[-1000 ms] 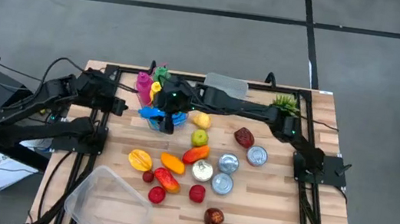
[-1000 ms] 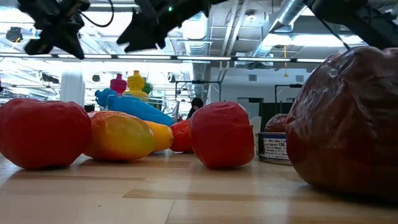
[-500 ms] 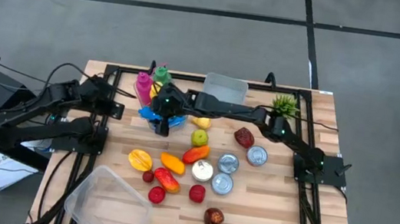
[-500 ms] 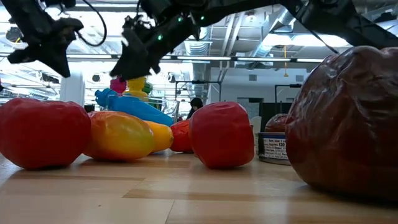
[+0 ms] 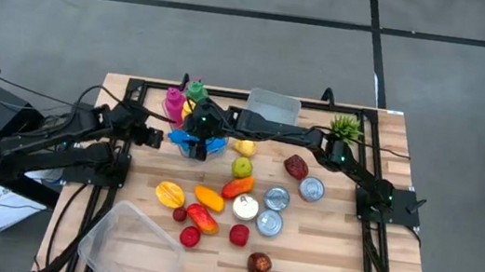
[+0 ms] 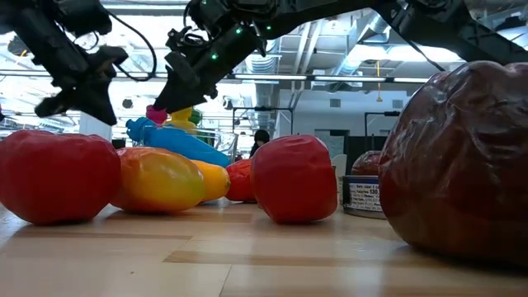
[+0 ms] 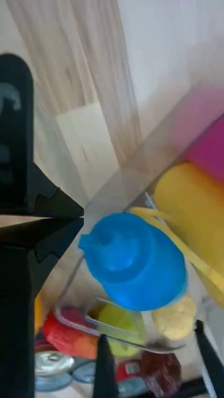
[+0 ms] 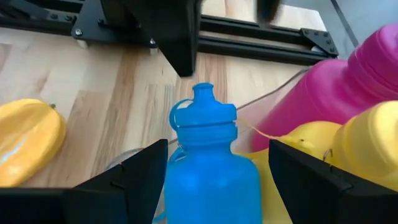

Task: Pick & Place Food Item
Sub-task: Put the blue water bottle into the transparent bin

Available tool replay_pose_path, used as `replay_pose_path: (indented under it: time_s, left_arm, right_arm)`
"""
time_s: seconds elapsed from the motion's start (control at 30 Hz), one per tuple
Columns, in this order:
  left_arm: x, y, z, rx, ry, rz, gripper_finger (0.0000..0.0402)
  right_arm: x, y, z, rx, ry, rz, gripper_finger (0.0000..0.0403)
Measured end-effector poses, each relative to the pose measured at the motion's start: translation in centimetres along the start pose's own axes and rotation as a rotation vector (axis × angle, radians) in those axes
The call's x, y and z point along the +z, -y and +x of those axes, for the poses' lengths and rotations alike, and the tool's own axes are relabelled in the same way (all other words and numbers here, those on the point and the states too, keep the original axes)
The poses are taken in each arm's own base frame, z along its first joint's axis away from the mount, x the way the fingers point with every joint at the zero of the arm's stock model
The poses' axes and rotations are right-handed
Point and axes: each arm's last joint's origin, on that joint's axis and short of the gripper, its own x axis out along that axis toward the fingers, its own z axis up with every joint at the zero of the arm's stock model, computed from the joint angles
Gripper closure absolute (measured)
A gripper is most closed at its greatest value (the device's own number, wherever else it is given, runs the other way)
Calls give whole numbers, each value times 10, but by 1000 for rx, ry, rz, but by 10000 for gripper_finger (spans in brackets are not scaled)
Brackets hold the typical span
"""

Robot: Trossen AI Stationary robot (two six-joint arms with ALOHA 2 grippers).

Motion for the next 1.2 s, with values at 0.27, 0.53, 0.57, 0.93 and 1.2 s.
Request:
replay_pose_path:
  time_s: [0.27, 0.53, 0.57, 0.93, 1.2]
  left_arm:
    - [-2, -1, 15, -56, -20, -10, 401]
    - [8, 11, 15, -179, 75, -1, 401]
    - [9, 12, 15, -190, 77, 0, 401]
    - [12, 17, 13, -277, 82, 13, 401]
    - [16, 23, 11, -362, 109, 27, 401]
  right_arm:
    - [1, 0, 0, 1, 8, -2, 133]
    - [1, 0, 0, 1, 13, -9, 133]
    - [1, 0, 0, 1, 12, -9, 133]
    - [-5, 0, 6, -6, 22, -7, 133]
    - [-9, 0, 9, -7, 14, -6, 134]
